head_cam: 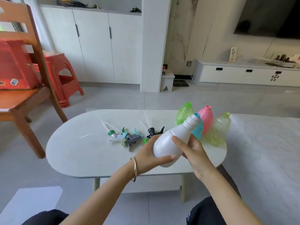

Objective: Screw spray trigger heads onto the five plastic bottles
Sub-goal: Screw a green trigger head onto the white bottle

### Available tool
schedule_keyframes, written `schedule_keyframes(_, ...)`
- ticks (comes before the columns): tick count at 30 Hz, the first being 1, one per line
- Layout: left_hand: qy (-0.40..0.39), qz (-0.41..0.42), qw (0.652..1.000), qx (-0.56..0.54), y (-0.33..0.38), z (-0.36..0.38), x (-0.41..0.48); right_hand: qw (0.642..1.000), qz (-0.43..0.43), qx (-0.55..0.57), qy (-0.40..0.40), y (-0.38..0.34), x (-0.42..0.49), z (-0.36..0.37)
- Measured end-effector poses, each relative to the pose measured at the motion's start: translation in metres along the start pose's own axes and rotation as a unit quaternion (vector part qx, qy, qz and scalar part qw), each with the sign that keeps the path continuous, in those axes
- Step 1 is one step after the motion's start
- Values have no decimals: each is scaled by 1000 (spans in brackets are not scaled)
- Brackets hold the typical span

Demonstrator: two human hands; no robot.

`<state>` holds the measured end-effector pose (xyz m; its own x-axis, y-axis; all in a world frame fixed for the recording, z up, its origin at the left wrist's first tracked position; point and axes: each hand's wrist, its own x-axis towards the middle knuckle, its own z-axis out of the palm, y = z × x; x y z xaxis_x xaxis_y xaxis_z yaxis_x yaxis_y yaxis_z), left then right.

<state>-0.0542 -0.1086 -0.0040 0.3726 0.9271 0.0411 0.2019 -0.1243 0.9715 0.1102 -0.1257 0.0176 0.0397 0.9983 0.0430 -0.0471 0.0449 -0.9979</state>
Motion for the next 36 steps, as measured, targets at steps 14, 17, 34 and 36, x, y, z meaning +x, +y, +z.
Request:
schedule_keyframes(14,165,-40,985,38,-58,-121,-5,983,20,-136,-122,48,74,37)
schedule_keyframes(17,192,-47,979,41,-71,-132,2,957,0,-253,-144,70,90,31)
schedule_keyframes(34,230,-59,971,13,-87,-142,18,795,-155,-554,-193,110,110,32)
schedule_keyframes(36,232,-60,971,4,-85,-143,17,796,-160,-551,-194,107,109,32)
